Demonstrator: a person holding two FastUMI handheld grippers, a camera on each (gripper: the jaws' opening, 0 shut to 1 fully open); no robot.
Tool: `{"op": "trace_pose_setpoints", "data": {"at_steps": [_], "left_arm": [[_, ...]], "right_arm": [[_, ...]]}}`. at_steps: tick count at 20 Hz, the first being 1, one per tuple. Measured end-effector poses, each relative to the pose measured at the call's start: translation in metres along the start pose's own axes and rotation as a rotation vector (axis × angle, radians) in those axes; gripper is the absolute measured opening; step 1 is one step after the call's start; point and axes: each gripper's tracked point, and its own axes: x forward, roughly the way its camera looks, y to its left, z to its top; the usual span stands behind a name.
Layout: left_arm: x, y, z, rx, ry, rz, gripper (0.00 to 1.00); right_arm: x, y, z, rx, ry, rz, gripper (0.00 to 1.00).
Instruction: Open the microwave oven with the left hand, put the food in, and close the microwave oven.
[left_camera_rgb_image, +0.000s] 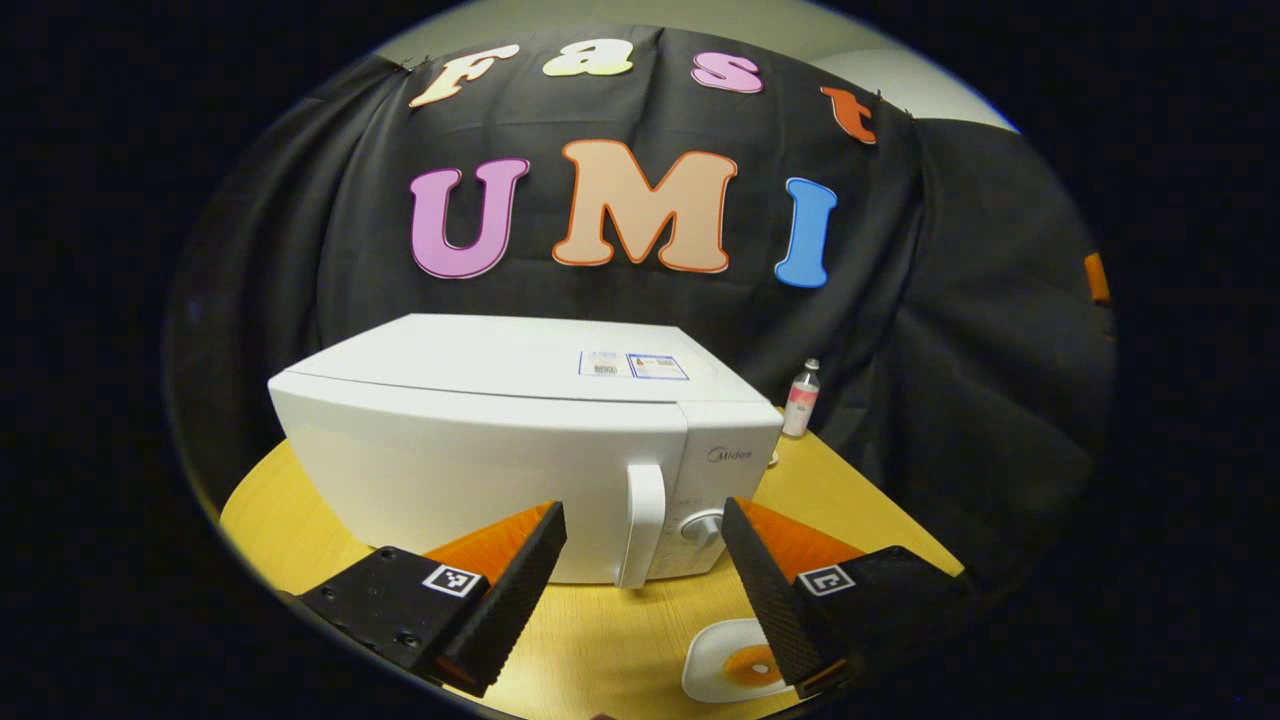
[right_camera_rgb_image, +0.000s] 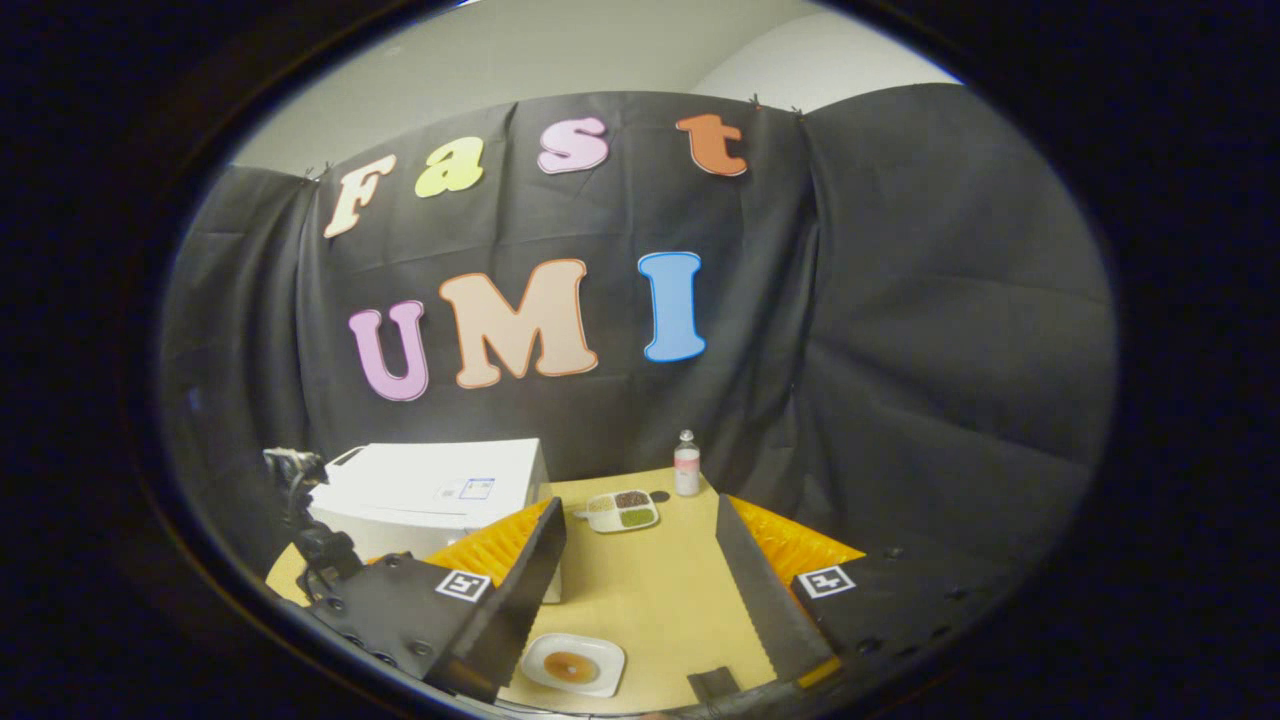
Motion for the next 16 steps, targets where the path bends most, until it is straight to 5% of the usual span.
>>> {"op": "trace_pose_setpoints", "data": {"at_steps": [7,16], "left_arm": [[0.033,0.000,-0.039,0.040,0.060,-0.018,0.94],[0.055,0.007,-0.049,0.009,0.063,0.014,0.44]], "right_arm": [[-0.008,-0.002,-0.011,0.000,0.034,-0.023,0.92],[-0.012,0.003,-0.023,-0.024,0.070,-0.002,0.95]]}}
